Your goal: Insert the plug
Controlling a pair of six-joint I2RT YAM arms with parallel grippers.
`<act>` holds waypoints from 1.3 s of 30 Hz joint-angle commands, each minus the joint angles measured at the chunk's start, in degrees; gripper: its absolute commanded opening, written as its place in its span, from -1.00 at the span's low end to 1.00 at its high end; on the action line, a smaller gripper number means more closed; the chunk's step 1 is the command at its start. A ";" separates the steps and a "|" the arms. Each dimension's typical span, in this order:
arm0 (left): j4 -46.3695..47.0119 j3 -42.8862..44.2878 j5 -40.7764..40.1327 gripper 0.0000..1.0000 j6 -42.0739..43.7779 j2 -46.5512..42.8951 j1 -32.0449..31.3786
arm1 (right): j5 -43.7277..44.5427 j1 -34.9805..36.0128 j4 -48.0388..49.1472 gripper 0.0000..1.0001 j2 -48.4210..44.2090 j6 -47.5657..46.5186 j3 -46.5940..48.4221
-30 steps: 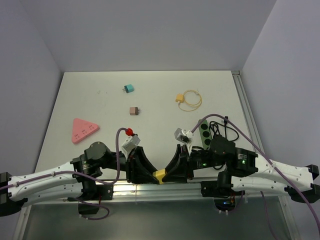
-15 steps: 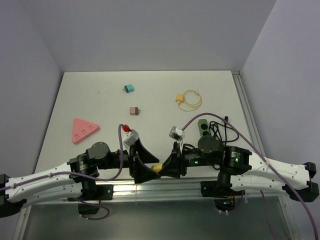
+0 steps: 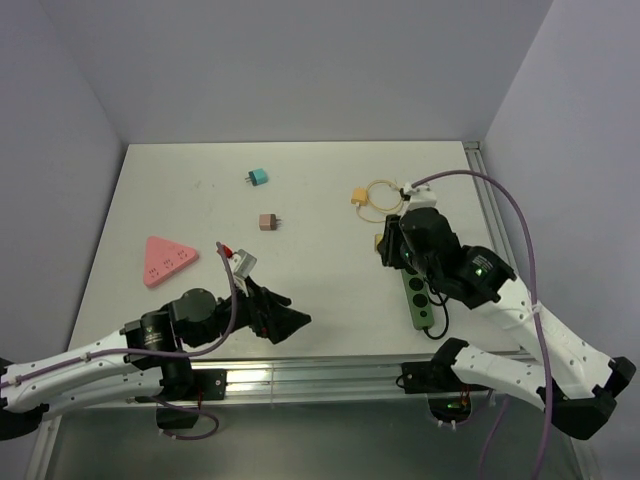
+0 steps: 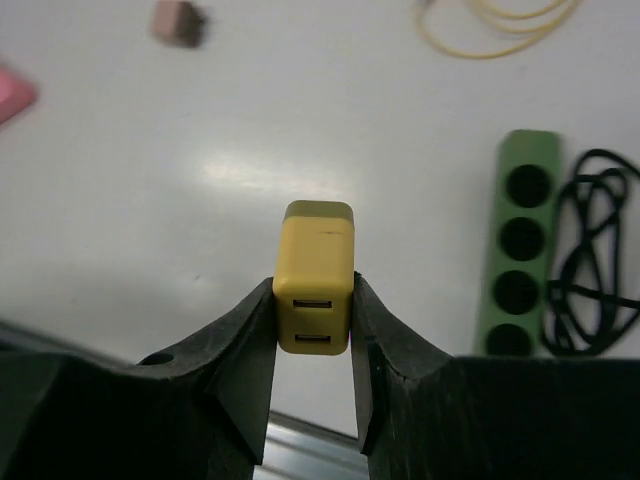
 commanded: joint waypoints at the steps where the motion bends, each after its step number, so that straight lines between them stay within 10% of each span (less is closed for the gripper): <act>1: 2.01 -0.72 -0.65 0.97 -0.93 -1.42 0.02 | 13.64 -2.98 -5.87 -1.00 3.04 -6.55 5.62; 16: 4.65 -4.15 2.87 0.95 -2.77 -4.41 0.02 | -6.56 -28.90 -9.56 -1.00 22.80 -33.55 14.06; 39: 11.86 -5.82 6.39 0.94 -4.53 2.27 0.02 | -13.86 -33.66 0.36 -1.00 31.00 -32.76 5.56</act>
